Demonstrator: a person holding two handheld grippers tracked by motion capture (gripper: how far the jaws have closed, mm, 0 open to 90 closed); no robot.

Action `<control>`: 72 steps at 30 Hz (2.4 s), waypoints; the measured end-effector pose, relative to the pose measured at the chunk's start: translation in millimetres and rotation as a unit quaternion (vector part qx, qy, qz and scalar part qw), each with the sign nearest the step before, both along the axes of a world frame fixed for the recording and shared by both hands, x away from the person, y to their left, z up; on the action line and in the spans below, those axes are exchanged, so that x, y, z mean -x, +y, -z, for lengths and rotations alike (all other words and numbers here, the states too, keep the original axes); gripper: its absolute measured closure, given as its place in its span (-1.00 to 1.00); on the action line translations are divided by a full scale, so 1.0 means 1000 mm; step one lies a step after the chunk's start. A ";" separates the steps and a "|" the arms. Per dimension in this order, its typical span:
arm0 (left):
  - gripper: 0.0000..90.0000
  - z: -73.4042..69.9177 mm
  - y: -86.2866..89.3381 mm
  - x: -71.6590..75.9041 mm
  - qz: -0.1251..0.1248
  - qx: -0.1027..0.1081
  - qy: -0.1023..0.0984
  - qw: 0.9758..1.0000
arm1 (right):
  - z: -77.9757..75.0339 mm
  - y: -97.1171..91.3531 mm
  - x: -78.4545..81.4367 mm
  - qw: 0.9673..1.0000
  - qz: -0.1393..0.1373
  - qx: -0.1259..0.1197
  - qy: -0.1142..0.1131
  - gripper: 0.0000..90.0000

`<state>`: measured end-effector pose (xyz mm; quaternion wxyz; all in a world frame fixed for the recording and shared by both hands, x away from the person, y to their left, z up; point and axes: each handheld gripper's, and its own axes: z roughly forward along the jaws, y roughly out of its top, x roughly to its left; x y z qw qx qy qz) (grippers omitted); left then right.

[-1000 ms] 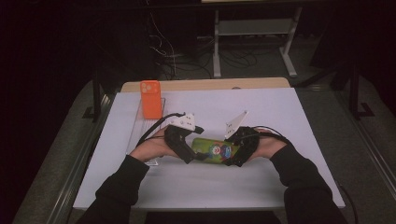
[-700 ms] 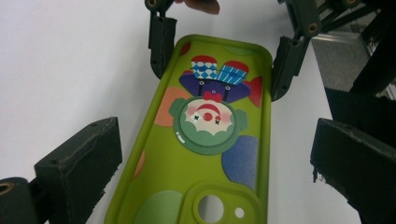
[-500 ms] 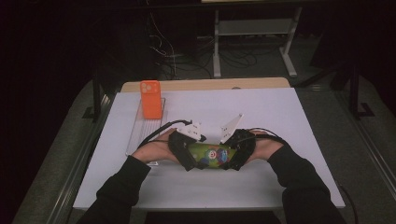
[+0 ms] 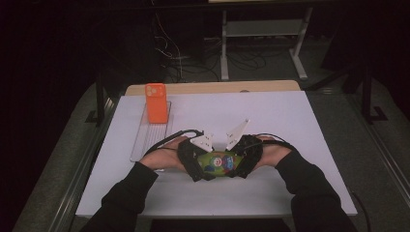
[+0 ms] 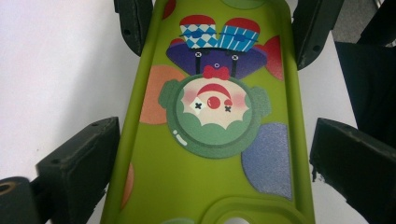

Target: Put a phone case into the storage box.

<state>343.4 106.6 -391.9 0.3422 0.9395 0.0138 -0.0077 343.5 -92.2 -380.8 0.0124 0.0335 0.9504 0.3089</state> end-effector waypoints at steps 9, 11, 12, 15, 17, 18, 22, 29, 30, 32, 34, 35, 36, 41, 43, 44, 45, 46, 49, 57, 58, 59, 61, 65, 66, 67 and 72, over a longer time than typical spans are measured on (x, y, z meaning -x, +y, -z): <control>-0.81 0.001 0.001 -0.002 -0.006 -0.010 -0.004 1.000 | -0.002 0.000 0.000 1.000 -0.001 -0.008 0.000 -0.66; -0.72 0.000 0.001 -0.001 -0.004 -0.007 -0.004 1.000 | -0.002 0.000 0.000 1.000 0.000 -0.007 -0.001 -0.66; -0.72 0.000 0.001 -0.001 -0.005 -0.007 -0.002 1.000 | -0.002 -0.001 0.000 1.000 -0.001 -0.007 0.000 -0.66; -0.71 0.000 0.001 -0.002 -0.004 -0.008 0.003 1.000 | -0.002 -0.001 0.000 1.000 -0.002 -0.008 0.002 -0.67; -0.70 0.000 0.002 -0.002 -0.001 -0.005 0.009 1.000 | -0.002 -0.001 0.000 1.000 -0.001 -0.009 0.002 -0.67; -0.69 0.000 0.002 -0.003 0.000 -0.003 0.015 1.000 | -0.002 -0.001 0.000 1.000 -0.002 -0.011 0.006 -0.67; -0.68 -0.002 0.003 -0.004 0.006 -0.010 0.009 1.000 | -0.002 -0.002 0.000 1.000 -0.001 -0.015 0.011 -0.69; -0.67 -0.005 0.009 -0.007 -0.034 0.004 0.022 0.999 | -0.004 -0.007 -0.001 0.998 0.039 -0.036 0.024 -0.98; -0.67 -0.005 0.010 -0.008 -0.039 0.005 0.023 0.999 | -0.006 -0.008 -0.002 0.998 0.047 -0.039 0.019 -0.98; -0.67 -0.006 0.013 -0.010 -0.056 0.008 0.025 0.998 | -0.008 -0.012 -0.004 0.997 0.062 -0.050 0.009 -0.98; -0.67 -0.006 0.015 -0.010 -0.072 0.010 0.026 0.997 | -0.010 -0.017 -0.007 0.996 0.069 -0.064 0.003 -0.98; -0.67 -0.005 0.015 -0.011 -0.077 0.009 0.024 0.997 | -0.010 -0.019 -0.008 0.995 0.077 -0.070 -0.001 -0.98; -0.67 -0.005 0.016 -0.012 -0.085 0.005 0.024 0.996 | -0.011 -0.021 -0.008 0.994 0.086 -0.072 0.003 -0.98; -0.67 -0.004 0.017 -0.013 -0.119 0.001 0.014 0.993 | -0.011 -0.031 -0.007 0.985 0.146 -0.089 0.013 -0.98; -0.67 -0.004 0.018 -0.014 -0.135 0.000 0.013 0.991 | -0.010 -0.036 -0.007 0.982 0.165 -0.096 0.008 -0.98; -0.67 -0.004 0.018 -0.014 -0.142 0.001 0.012 0.990 | -0.009 -0.038 -0.007 0.980 0.173 -0.099 0.006 -0.98; -0.67 -0.004 0.018 -0.014 -0.150 0.002 0.011 0.989 | -0.009 -0.039 -0.006 0.977 0.189 -0.103 0.011 -0.99; -0.67 -0.005 0.018 -0.014 -0.160 -0.001 0.010 0.987 | -0.009 -0.041 -0.006 0.973 0.204 -0.108 0.013 -1.00; -0.67 -0.006 0.019 -0.015 -0.184 0.006 0.009 0.983 | -0.007 -0.048 -0.005 0.965 0.235 -0.118 0.014 -1.00; -0.67 -0.006 0.021 -0.016 -0.221 0.011 0.012 0.975 | 0.004 -0.063 0.001 0.945 0.303 -0.120 0.000 -1.00; -0.67 -0.007 0.021 -0.016 -0.222 0.004 0.010 0.975 | 0.005 -0.063 0.002 0.943 0.311 -0.120 -0.001 -1.00; -0.67 -0.006 0.020 -0.016 -0.228 0.007 0.013 0.974 | 0.006 -0.064 0.003 0.940 0.318 -0.126 0.001 -1.00; -0.67 -0.006 0.019 -0.016 -0.233 0.004 0.012 0.972 | 0.010 -0.065 0.005 0.935 0.331 -0.129 -0.009 -1.00; -0.67 -0.005 0.017 -0.014 -0.241 0.005 0.013 0.970 | 0.018 -0.066 0.012 0.923 0.358 -0.138 -0.019 -1.00; -0.67 -0.004 0.016 -0.014 -0.245 0.008 0.013 0.969 | 0.019 -0.066 0.013 0.923 0.359 -0.137 -0.019 -1.00; -0.67 -0.005 0.017 -0.014 -0.239 0.001 0.012 0.971 | 0.022 -0.066 0.015 0.920 0.368 -0.135 -0.019 -1.00; -0.67 -0.006 0.016 -0.014 -0.253 0.021 0.019 0.967 | 0.036 -0.065 0.021 0.906 0.394 -0.156 -0.016 -1.00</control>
